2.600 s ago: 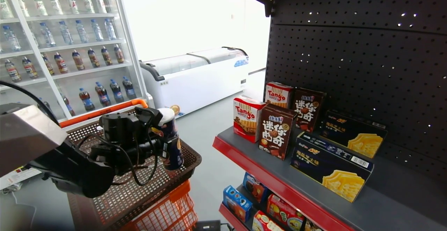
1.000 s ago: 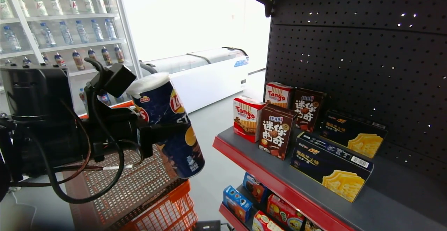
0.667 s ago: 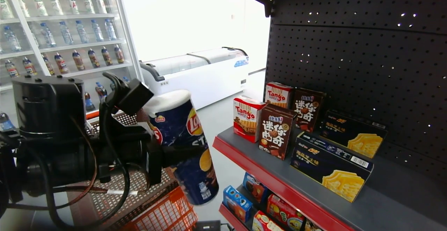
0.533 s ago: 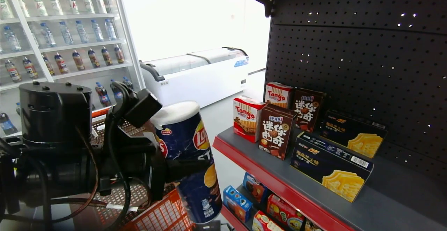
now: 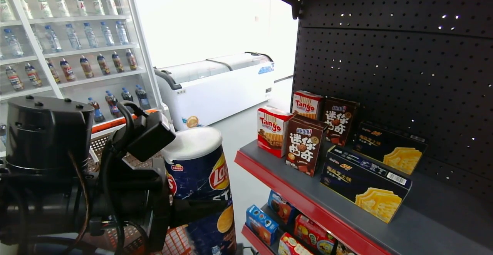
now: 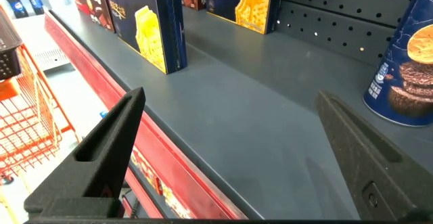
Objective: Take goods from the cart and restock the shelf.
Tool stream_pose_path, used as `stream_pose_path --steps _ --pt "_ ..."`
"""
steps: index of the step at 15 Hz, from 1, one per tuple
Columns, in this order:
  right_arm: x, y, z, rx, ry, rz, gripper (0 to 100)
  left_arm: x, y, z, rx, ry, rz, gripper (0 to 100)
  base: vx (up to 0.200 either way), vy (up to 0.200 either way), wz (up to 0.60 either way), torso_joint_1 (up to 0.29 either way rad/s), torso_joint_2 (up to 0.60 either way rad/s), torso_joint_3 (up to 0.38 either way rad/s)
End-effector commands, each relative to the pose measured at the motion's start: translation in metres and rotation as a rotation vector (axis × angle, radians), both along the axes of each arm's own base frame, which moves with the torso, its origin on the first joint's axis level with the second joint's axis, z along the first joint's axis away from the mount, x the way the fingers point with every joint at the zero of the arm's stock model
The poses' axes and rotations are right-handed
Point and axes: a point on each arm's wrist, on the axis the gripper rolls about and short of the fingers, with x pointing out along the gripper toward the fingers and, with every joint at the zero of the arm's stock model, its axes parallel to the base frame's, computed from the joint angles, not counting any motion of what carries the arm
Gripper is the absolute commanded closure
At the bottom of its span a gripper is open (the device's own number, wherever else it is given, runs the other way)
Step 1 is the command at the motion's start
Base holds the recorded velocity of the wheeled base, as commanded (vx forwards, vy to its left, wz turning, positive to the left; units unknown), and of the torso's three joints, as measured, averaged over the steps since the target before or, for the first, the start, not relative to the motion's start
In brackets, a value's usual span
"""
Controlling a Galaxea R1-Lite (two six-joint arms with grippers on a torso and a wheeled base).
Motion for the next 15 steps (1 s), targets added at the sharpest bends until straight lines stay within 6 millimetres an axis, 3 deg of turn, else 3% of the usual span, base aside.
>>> stream_pose_path --steps 1,15 --pt "0.000 0.000 0.000 -0.001 -0.001 0.003 0 -0.001 0.000 0.001 -0.003 -0.006 -0.004 100 0.000 0.000 0.00 0.000 0.00 0.000" --pt "0.000 0.000 0.000 -0.001 -0.002 0.003 0 -0.019 -0.017 0.018 -0.042 -0.061 -0.115 100 0.000 0.000 -0.60 0.002 0.00 0.002"
